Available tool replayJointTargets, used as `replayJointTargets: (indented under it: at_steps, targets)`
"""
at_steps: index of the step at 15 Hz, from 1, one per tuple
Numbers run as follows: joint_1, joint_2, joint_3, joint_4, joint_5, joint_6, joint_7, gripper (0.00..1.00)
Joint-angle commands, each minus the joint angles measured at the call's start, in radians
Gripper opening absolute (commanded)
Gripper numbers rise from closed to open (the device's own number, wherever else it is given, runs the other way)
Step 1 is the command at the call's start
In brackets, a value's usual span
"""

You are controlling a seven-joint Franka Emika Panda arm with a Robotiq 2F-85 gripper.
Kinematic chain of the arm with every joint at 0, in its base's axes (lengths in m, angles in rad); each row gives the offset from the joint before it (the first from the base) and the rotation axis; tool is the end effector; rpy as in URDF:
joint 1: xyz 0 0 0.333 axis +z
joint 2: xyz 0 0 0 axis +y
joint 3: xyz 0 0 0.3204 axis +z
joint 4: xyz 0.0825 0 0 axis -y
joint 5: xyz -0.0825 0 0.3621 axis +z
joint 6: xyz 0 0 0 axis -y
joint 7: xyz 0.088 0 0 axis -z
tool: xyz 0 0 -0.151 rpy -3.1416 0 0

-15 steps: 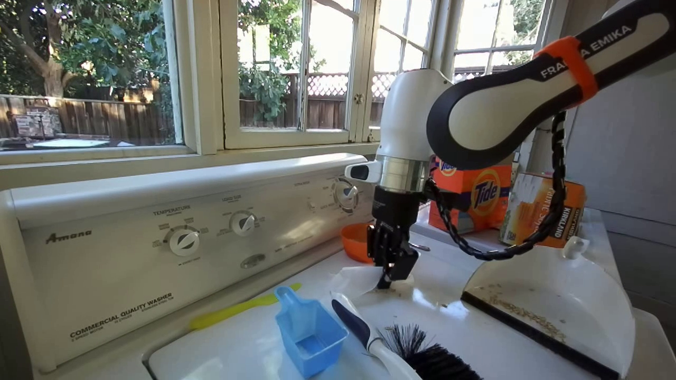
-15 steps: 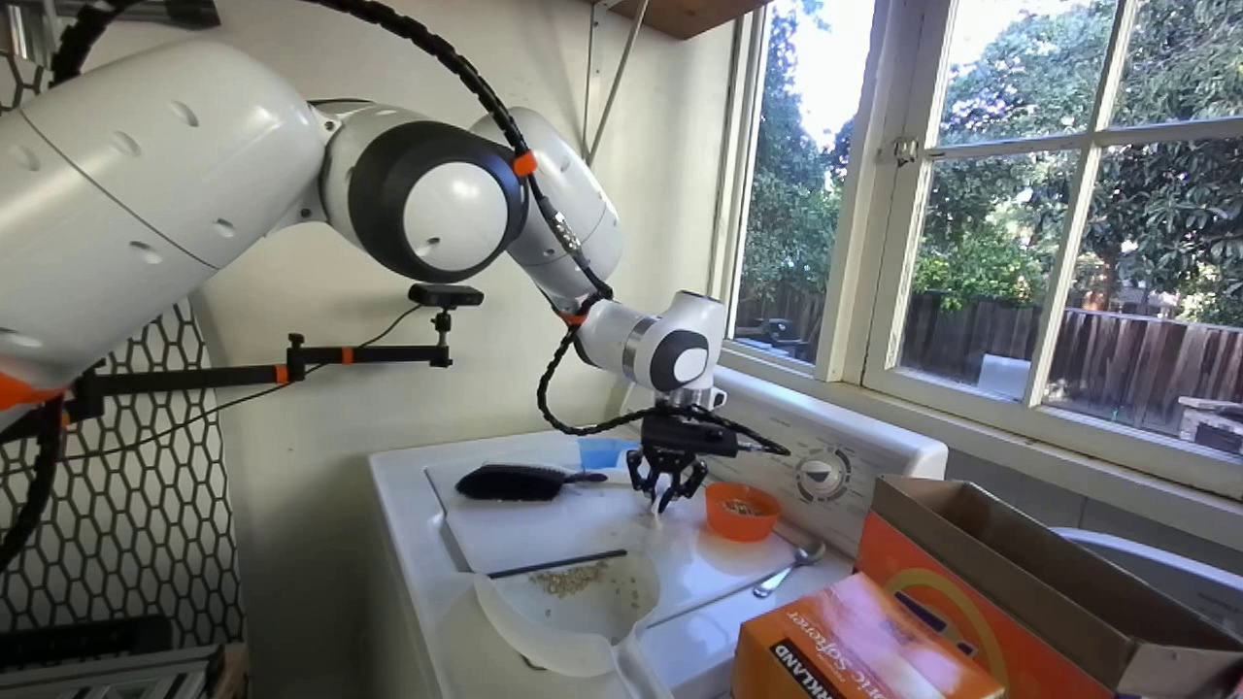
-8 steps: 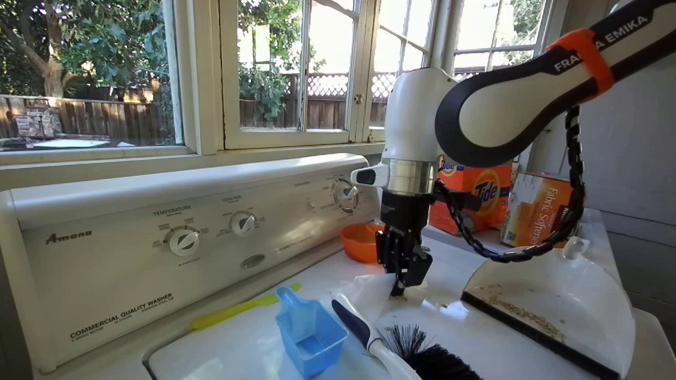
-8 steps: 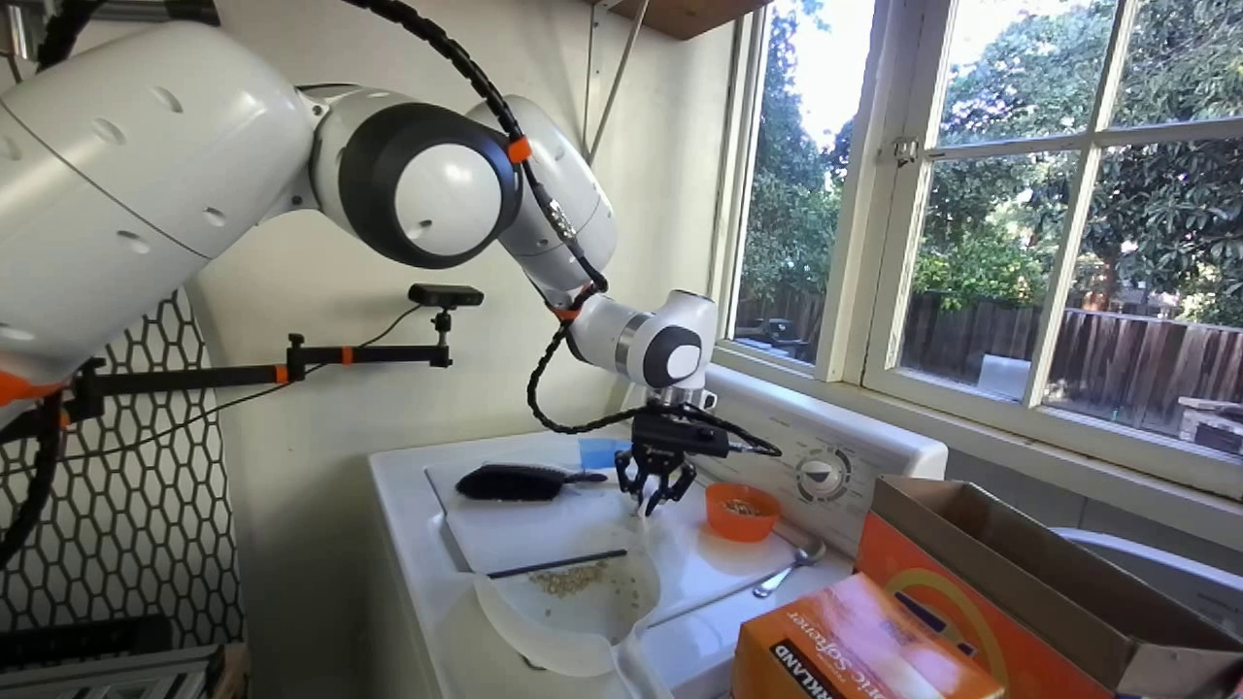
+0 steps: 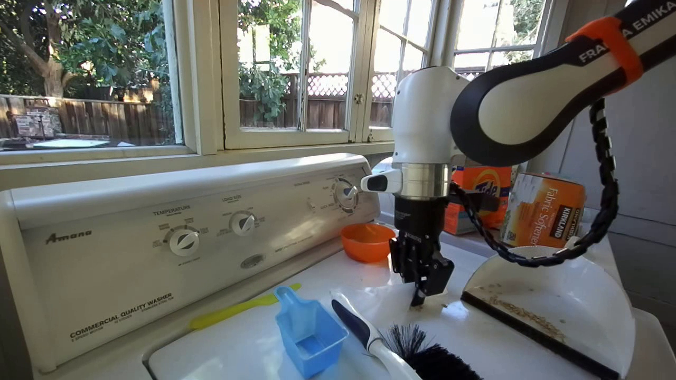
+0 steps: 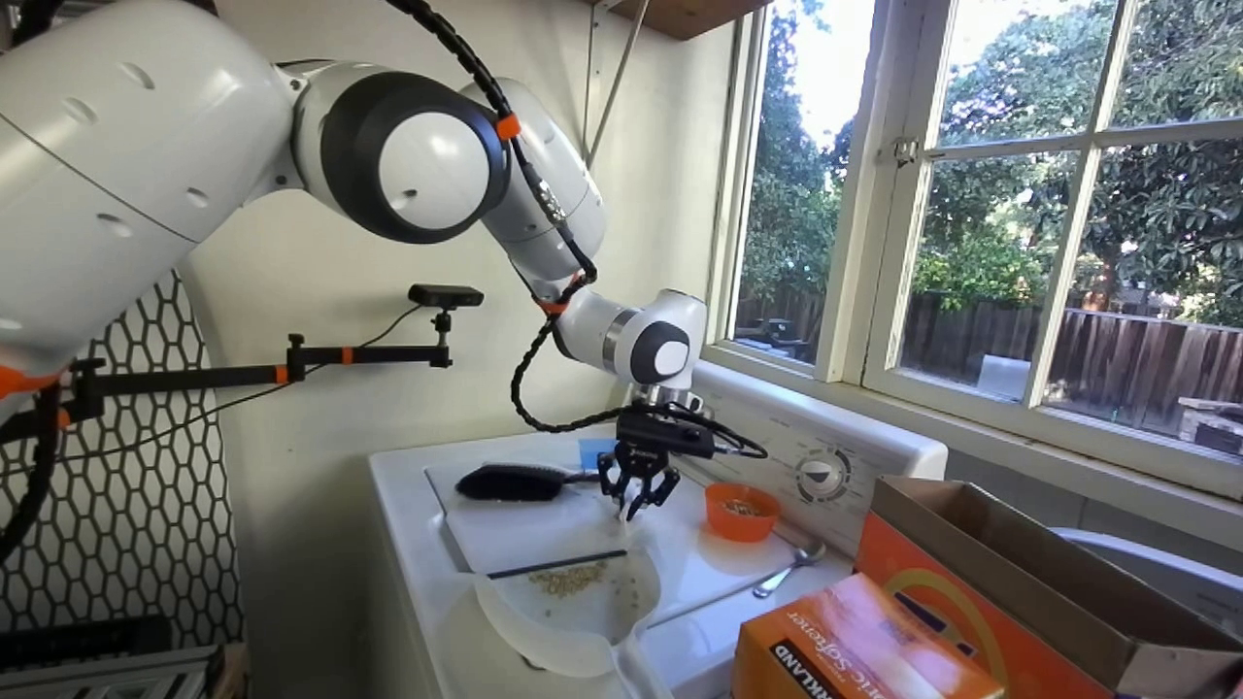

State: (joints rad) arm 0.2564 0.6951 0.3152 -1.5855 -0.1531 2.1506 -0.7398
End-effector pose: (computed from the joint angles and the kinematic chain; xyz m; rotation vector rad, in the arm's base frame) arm 0.5799 0.3329 0.2090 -2.3901 -1.8979 0.1310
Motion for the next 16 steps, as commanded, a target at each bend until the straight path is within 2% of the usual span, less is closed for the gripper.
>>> replayJointTargets:
  at_steps: [1, 16]
  targets:
    - [-0.014, -0.054, 0.013, -0.08, 0.027, -0.028, -0.015, 0.03]
    - [-0.015, -0.113, 0.017, -0.153, 0.037, -0.155, -0.057, 0.03]
